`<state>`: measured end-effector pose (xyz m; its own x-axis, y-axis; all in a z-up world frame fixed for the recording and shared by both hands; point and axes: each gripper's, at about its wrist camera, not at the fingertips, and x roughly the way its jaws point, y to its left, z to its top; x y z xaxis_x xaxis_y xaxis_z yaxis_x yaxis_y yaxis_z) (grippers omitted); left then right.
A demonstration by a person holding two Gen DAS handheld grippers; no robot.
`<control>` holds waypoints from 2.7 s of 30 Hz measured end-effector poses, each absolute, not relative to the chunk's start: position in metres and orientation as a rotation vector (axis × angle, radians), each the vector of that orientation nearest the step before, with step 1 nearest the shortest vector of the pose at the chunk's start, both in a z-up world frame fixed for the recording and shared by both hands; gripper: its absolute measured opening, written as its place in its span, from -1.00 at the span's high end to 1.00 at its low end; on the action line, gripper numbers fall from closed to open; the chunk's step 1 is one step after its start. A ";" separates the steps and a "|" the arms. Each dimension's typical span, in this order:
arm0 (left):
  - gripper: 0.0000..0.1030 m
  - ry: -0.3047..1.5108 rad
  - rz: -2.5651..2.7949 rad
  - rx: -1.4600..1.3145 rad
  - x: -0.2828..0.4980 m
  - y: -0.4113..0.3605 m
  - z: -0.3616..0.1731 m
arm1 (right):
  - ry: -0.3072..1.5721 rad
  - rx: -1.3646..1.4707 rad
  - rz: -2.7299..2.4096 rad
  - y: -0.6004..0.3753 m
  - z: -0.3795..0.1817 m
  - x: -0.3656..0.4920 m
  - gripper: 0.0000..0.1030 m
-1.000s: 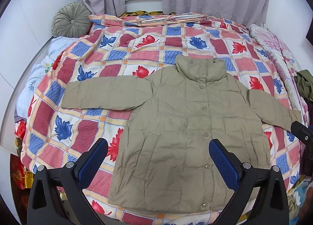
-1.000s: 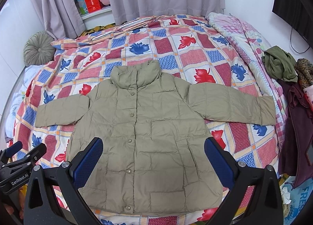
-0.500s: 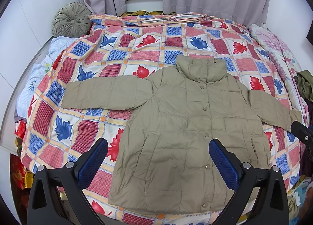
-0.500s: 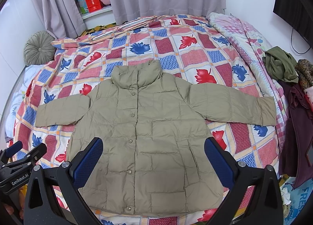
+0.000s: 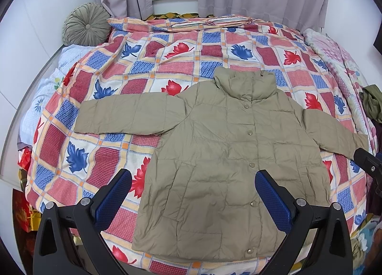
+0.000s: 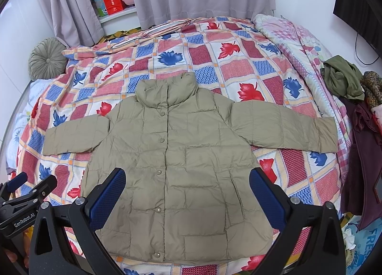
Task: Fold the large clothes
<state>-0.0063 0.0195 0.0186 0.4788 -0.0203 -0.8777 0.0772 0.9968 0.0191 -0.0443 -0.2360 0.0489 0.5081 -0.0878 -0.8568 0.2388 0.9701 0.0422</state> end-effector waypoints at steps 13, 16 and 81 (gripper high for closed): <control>-1.00 1.084 -0.059 0.055 -0.013 0.025 0.017 | 1.028 0.163 -0.197 -0.233 0.050 -0.044 -1.00; -1.00 1.103 -0.062 0.042 -0.014 0.033 0.012 | 1.037 0.165 -0.196 -0.229 0.053 -0.046 -1.00; 0.87 0.830 -0.181 -0.341 0.207 0.254 -0.097 | 1.188 0.575 0.228 -0.021 -0.227 0.190 0.49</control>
